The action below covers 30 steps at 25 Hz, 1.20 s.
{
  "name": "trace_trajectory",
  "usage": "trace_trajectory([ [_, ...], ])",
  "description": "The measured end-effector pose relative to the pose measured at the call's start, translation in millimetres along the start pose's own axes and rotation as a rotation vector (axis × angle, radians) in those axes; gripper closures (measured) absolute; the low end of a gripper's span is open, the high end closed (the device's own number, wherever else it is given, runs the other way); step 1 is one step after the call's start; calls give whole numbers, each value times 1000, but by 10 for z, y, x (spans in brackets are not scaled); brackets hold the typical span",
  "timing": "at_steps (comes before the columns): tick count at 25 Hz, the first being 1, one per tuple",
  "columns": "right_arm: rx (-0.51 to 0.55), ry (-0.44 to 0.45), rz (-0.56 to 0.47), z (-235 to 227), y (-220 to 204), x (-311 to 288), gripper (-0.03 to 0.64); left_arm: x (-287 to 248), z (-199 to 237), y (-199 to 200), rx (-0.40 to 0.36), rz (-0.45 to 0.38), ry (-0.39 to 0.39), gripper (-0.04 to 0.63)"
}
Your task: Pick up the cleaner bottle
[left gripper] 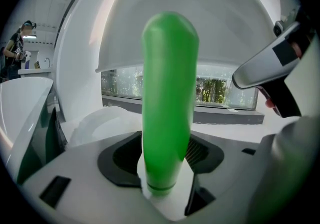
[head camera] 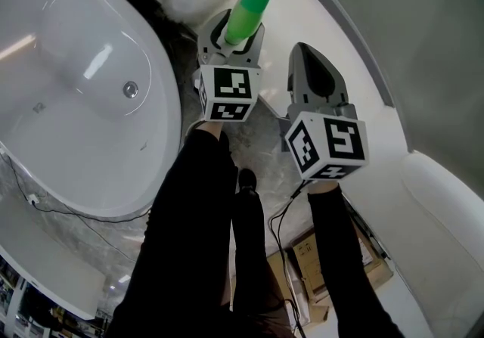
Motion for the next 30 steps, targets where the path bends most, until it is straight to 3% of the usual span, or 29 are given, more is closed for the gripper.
trace_trajectory([
  [30,2,-2,20,-43,-105,-57,615,-185,-12,-101,-27,-14,44,390],
])
Point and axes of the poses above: the fingertips, and each gripper's own axes: x backward along the fingers, z to its left, y out of its top, the point moved 9 cm from there along x, backward along the fingers, and after that the axes turned 12 degrees about -z, right-handed, at the moved point
